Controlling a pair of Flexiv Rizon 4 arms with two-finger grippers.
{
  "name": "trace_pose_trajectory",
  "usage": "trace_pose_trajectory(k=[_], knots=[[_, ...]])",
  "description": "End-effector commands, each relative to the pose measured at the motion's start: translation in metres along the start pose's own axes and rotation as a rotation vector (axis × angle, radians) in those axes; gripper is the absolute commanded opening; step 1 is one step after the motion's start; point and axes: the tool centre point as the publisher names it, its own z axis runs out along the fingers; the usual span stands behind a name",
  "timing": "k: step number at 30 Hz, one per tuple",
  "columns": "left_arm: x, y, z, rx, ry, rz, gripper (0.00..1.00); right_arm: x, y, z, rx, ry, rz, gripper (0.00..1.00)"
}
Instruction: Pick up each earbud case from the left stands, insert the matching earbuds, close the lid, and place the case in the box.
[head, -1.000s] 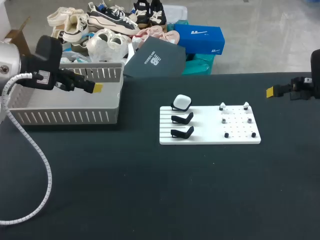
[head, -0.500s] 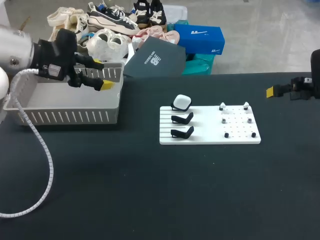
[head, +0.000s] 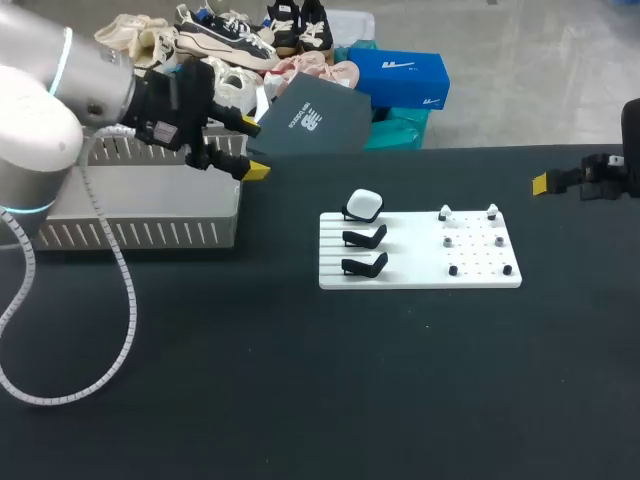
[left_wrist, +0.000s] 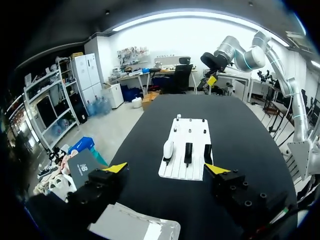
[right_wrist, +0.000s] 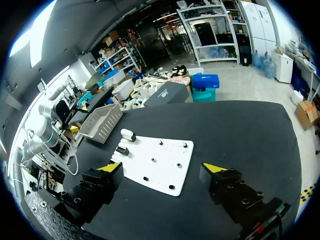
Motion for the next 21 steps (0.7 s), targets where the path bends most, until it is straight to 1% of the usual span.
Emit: trace_pose_trajectory(k=[1,9,15,17,21], knots=[[0.005,0.015,0.035,0.174,-0.006,0.001,1.00,0.000,-0.002,0.001,-0.005,0.000,-0.002,1.00],[0.014,0.014,0.061,0.215,-0.001,0.023,1.00,0.000,-0.002,0.001,-0.005,0.000,-0.002,1.00],[0.018,0.009,0.082,0.244,0.000,0.035,1.00,0.000,-0.002,0.001,-0.005,0.000,-0.002,1.00],[0.019,0.006,0.088,0.249,-0.005,0.047,1.00,0.000,-0.002,0.001,-0.005,0.000,-0.002,1.00],[0.020,0.003,0.099,0.256,-0.029,0.035,0.99,0.000,-0.002,0.001,-0.005,0.000,-0.002,1.00]])
